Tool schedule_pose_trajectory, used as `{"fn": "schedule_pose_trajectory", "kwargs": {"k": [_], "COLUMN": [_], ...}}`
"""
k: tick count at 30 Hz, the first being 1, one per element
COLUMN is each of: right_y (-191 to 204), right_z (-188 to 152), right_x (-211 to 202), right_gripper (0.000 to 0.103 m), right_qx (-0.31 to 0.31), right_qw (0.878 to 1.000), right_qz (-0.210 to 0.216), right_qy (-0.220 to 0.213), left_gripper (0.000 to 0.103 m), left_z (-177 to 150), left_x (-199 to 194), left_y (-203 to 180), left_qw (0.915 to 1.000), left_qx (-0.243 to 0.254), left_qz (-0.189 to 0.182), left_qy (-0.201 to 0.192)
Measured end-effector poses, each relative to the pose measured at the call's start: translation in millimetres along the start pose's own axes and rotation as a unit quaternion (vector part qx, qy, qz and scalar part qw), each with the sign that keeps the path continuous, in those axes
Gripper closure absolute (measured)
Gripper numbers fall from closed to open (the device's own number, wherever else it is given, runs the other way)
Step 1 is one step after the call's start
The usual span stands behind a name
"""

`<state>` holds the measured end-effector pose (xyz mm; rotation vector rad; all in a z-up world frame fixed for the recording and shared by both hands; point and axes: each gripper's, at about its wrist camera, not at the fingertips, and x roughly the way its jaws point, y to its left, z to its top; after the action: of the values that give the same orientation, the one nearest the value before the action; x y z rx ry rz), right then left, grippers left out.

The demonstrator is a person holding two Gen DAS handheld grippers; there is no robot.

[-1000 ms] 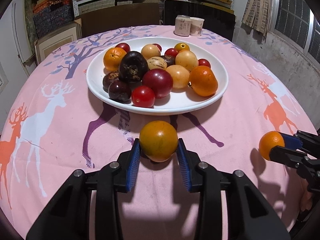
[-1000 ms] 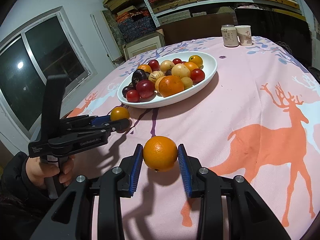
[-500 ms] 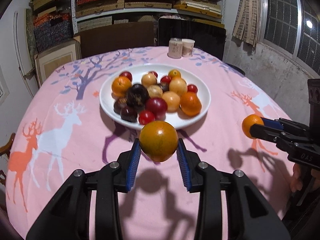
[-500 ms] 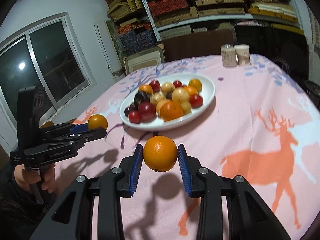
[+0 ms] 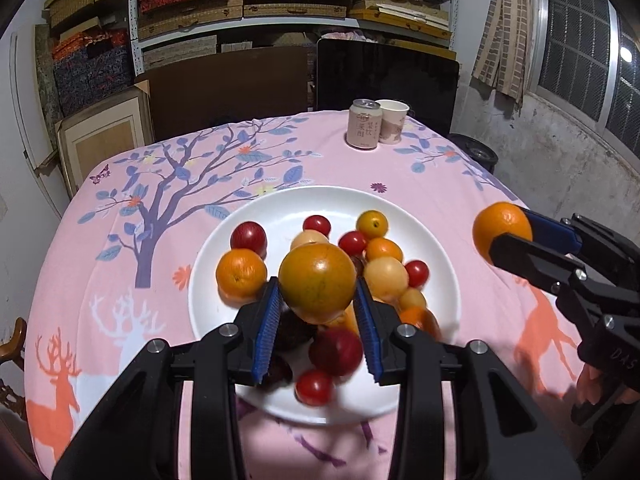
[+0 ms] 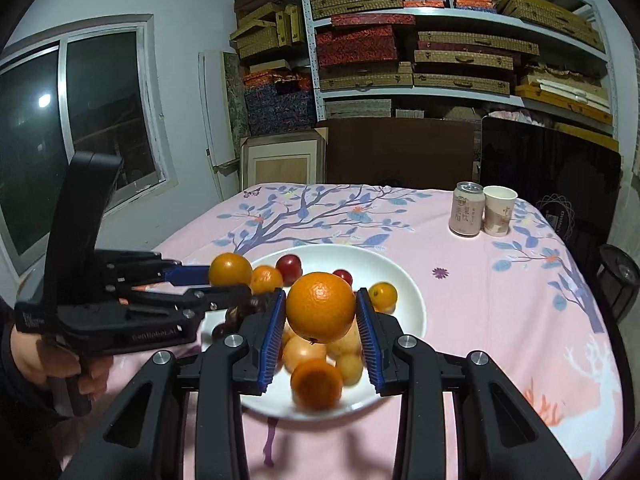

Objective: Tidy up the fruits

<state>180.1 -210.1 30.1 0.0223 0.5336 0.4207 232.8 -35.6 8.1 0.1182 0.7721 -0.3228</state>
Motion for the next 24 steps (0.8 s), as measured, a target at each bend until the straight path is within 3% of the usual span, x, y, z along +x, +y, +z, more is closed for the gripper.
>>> {"fn": "schedule_pose_trajectory", "kwargs": {"k": [5,6,8,11,14,18,21,24], "right_y": [-8,-9,-10,-8,-5,8,21,35], "right_z": [15,15,13,6,-7,-41,-67,-90], "right_x": [41,49,54,46,25,-8,-30,-53], "right_gripper": [0.066,0.054,0.047,0.047,0.04,0.008,0.004,0.004], "right_qx": [0.017,0.02,0.023,0.03,0.044,0.067,0.064,0.068], "right_qw": [0.999,0.999,0.999,0.998,0.998,0.996,0.995,0.994], "right_qz": [0.025,0.034,0.03,0.036,0.03,0.017,0.012,0.016], "right_qy": [0.017,0.026,0.03,0.035,0.04,0.055,0.072,0.088], "left_gripper": [0.063,0.056,0.023,0.012,0.009,0.007,0.005,0.005], "left_z": [12,12,11,1,-22,-61,-90,-112], "left_x": [35,38,38,28,19,-2,-27,-53], "left_y": [14,17,23,27,27,16,6,-3], "left_qw": [0.9996,0.9995,0.9994,0.999,0.9986,0.9978,0.9977,0.9962], "left_qx": [-0.013,-0.016,-0.019,-0.019,-0.026,-0.022,-0.025,-0.028], "left_qz": [0.002,0.006,0.023,0.039,0.031,0.031,0.033,0.067], "left_qy": [0.025,0.027,0.019,0.012,0.036,0.055,0.053,0.047]}}
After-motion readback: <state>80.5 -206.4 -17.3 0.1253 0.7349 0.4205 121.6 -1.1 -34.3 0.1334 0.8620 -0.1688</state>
